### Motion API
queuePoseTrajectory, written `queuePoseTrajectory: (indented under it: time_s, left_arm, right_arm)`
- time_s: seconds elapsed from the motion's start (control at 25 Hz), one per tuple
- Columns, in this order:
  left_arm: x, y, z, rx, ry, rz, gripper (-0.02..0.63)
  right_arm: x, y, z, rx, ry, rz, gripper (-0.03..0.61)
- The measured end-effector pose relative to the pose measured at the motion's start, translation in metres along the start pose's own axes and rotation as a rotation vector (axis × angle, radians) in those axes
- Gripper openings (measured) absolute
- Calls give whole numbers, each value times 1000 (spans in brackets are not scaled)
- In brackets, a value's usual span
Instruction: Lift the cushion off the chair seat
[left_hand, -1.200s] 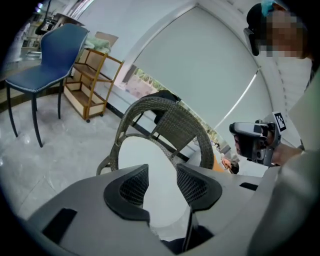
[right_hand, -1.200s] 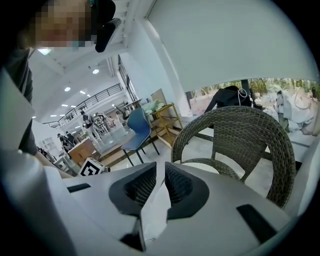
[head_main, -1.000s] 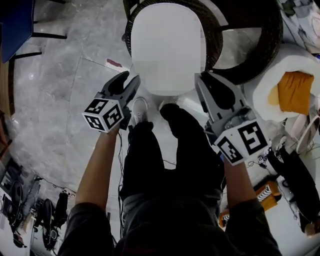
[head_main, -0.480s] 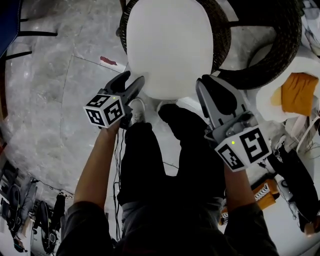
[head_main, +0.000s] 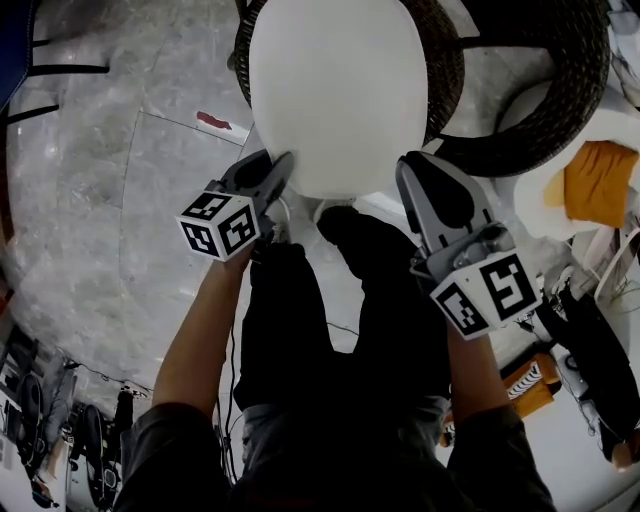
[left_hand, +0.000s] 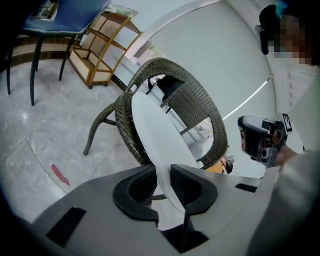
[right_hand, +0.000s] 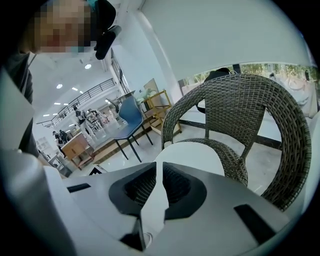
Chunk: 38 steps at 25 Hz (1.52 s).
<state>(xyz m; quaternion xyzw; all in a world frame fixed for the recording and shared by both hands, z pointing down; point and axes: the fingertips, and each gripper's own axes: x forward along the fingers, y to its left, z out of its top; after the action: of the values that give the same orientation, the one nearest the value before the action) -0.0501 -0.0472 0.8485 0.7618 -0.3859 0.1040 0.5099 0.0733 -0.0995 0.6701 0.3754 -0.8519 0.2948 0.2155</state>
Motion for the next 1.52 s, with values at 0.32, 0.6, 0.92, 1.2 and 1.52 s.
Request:
queuePoseTrajectory:
  time_s: [0.32, 0.6, 0.92, 1.2, 1.52]
  left_arm:
    - [-17, -26, 37, 45, -31, -27, 46]
    - [-36, -65, 73, 129, -63, -70, 34]
    - [-70, -127, 130, 224, -108, -106, 29]
    - [-129, -191, 190, 304, -191, -112, 27]
    - [-201, -267, 283, 436, -306, -118, 26]
  right_arm:
    - [-9, 12, 29, 2, -38, -5, 15]
    - [-24, 24, 54, 29, -73, -2, 15]
    - [-66, 39, 108, 17, -146, -16, 15]
    - [-118, 69, 161, 8, -217, -13, 15]
    - [-178, 109, 225, -19, -294, -5, 15]
